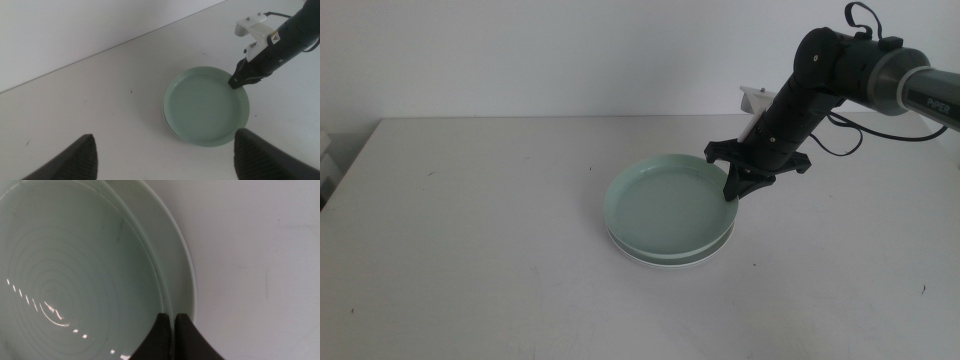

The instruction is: Stack the three bowls on top of each other.

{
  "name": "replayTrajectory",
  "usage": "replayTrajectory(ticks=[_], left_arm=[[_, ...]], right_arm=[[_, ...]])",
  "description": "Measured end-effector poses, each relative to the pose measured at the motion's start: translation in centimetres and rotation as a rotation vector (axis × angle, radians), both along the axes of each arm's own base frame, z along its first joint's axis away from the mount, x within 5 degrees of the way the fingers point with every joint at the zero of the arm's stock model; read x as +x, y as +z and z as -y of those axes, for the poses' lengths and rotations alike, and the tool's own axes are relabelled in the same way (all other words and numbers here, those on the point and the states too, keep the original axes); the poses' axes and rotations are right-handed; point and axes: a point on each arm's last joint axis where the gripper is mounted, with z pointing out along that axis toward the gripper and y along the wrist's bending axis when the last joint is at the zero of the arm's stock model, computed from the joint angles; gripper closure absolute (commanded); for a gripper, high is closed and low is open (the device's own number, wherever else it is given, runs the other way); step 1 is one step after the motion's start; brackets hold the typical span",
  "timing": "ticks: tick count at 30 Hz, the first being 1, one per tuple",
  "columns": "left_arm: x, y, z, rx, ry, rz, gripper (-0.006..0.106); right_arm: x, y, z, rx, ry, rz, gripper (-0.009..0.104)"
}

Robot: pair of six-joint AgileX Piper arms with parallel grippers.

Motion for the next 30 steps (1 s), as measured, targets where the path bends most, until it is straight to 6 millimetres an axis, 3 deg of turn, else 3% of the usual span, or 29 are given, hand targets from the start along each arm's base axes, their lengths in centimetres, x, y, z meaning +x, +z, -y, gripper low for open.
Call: replayTrajectory(ticks=[6,18,20,24,30], left_arm=[[0.0,0.0,0.0,0.001,0.000,0.000,-0.005],[0.0,0.0,0.0,0.001,0.001,0.000,-0.005],[0.0,0.0,0.0,0.002,0.001,0.001,-0.005],[0.0,0.0,0.0,0.002,0.001,0.001,-0.005],[0.2,-0.1,-0.4,0.005,0.063,-0.010,-0.005]], right_arm=[[0.0,-0.1,0.0,-0.005,0.011,0.002,0.089],[-0.2,0.4,0.1,-0.009,0.043,0.008,0.047],[-0.3,1.4,0.1,-0.006,0.054,0.033,0.045],[-0.8,5.4,0.8,0.011,0.063,0.130,0.045],[-2.2,11.3,4.1,0.023,0.033,0.255,0.045]])
